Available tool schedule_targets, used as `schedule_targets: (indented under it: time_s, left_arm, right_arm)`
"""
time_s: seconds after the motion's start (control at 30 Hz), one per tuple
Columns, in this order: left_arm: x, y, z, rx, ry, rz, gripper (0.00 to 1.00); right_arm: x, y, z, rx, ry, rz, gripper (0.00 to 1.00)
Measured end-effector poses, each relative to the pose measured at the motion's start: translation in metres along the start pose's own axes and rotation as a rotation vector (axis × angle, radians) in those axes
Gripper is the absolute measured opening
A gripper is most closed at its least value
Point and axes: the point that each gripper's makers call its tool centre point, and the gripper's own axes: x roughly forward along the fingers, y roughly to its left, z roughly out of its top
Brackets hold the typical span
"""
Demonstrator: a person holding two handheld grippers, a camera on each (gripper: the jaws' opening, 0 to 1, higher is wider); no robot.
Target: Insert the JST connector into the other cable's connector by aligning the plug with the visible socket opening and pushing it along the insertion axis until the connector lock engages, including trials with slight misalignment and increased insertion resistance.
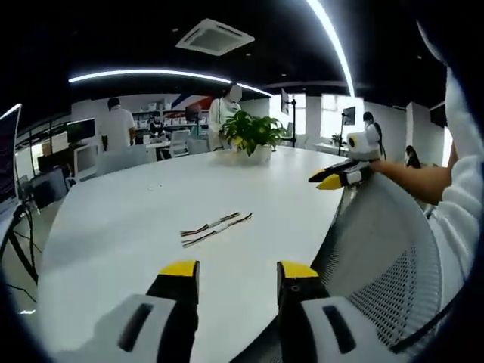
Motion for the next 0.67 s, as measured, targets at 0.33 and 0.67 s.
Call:
schedule_targets:
  time_s: [0.33, 0.67]
  left_arm:
    - [0.0, 0.0, -0.005, -0.055, 0.002, 0.014, 0.36]
    - [-0.002, 0.011, -0.01, -0.116, 0.021, 0.095, 0.47]
  right_arm:
    - [-0.003, -0.006, 0.002, 0.038, -0.034, -0.017, 0.36]
    - [-0.003, -0.003, -0.002, 0.06, -0.017, -0.004, 0.41]
